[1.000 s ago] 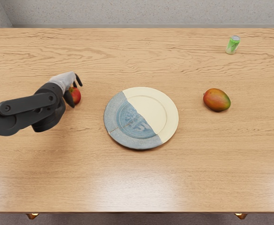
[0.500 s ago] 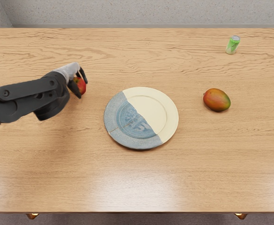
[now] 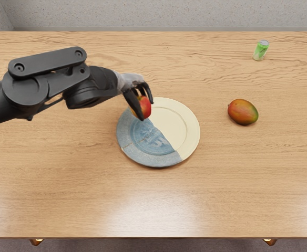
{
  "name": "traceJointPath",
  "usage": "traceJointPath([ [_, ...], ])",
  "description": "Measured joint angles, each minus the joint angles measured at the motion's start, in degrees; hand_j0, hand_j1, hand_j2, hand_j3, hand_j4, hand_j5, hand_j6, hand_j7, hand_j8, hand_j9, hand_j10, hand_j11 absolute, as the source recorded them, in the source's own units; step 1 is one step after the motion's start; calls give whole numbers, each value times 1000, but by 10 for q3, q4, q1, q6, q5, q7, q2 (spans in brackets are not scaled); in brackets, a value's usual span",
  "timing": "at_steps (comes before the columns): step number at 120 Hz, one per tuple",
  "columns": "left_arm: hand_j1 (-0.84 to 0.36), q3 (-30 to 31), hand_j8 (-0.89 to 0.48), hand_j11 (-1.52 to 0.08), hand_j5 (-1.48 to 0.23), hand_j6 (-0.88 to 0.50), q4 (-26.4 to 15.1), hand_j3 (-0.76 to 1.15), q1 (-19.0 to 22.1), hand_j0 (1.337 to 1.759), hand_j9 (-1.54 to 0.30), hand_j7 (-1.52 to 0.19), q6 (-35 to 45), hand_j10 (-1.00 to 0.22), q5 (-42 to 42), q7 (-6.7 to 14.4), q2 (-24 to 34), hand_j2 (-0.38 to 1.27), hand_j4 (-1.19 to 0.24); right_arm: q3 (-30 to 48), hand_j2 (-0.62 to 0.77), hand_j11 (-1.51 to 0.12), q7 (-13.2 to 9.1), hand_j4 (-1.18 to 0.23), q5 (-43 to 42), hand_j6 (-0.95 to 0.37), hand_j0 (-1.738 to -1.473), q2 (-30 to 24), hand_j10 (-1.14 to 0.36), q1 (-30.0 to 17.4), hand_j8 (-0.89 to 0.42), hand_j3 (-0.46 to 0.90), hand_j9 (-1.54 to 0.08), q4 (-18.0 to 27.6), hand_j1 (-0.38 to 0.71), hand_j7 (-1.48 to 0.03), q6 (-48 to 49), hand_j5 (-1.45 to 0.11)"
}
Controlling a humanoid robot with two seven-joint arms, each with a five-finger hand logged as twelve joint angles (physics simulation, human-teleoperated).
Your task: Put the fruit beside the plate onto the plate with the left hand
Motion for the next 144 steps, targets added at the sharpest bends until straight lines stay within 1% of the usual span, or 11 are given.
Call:
traceJointPath([
  [10, -305, -1, -354, -972, -1021, -398, 0, 0, 4, 1651, -974, -980, -14, -557, -3, 0, -6, 299, -666, 0, -3, -20, 0, -15, 0, -15, -1658, 0, -15, 0, -15, 0, -20, 0, -331, -20, 0, -20],
  [17, -319, 1, -349, -969, -1024, -403, 0, 0, 6, 1652, -972, -979, -20, -569, -4, 0, -21, 356, -669, 0, -3, -20, 0, -15, 0, -15, -1658, 0, -15, 0, -15, 0, -20, 0, -331, -20, 0, -20],
  [25, -315, 2, -371, -941, -1005, -415, 0, 0, 2, 1652, -940, -948, -23, -582, -5, 0, -22, 337, -650, 0, -3, -20, 0, -15, 0, -15, -1658, 0, -15, 0, -15, 0, -20, 0, -331, -20, 0, -20],
  [31, -270, 3, -420, -847, -896, -451, 0, 0, -2, 1653, -846, -844, -24, -539, -2, 0, -21, 290, -593, 0, -3, -20, 0, -15, 0, -15, -1658, 0, -15, 0, -15, 0, -20, 0, -331, -20, 0, -20],
  [47, -23, 1, -261, -495, -521, -277, 0, 0, -9, 1656, -495, -494, -57, -323, 1, 0, -20, 160, -351, 0, -3, -20, 0, -15, 0, -15, -1658, 0, -15, 0, -15, 0, -20, 0, -331, -20, 0, -20],
  [60, 121, -19, -162, -302, -317, -172, 0, 0, -8, 1657, -301, -301, -83, -198, -3, 0, -10, 96, -215, 0, -3, -20, 0, -15, 0, -15, -1658, 0, -15, 0, -15, 0, -20, 0, -331, -20, 0, -20],
  [79, 233, -114, -85, -151, -158, -89, 1, 0, 3, 1657, -151, -151, -223, -101, -90, 0, 94, 46, -109, 0, -3, -20, 0, -15, 0, -15, -1658, 0, -15, 0, -15, 0, -20, 0, -331, -20, 0, -20],
  [90, 267, -149, -60, -105, -109, -63, 0, 0, 20, 1658, -105, -104, -270, -71, -159, 0, 164, 31, -76, 0, -3, -20, 0, -15, 0, -15, -1658, 0, -15, 0, -15, 0, -20, 0, -331, -20, 0, -20],
  [106, 297, -174, -40, -65, -68, -42, 1, 0, 92, 1658, -65, -65, -294, -45, -255, 0, 246, 18, -48, 0, -3, -20, 0, -15, 0, -15, -1658, 0, -15, 0, -15, 0, -20, 0, -331, -20, 0, -20],
  [120, 311, -187, -30, -46, -48, -31, 1, 0, 150, 1658, -46, -46, -301, -33, -340, 0, 350, 12, -35, 0, -3, -20, 0, -15, 0, -15, -1658, 0, -15, 0, -15, 0, -20, 0, -331, -20, 0, -20],
  [144, 324, -192, -20, -29, -30, -20, 4, 0, 204, 1658, -29, -29, -304, -21, -452, 0, 444, 6, -22, 0, -3, -20, 0, -15, 0, -15, -1658, 0, -15, 0, -15, 0, -20, 0, -331, -20, 0, -20],
])
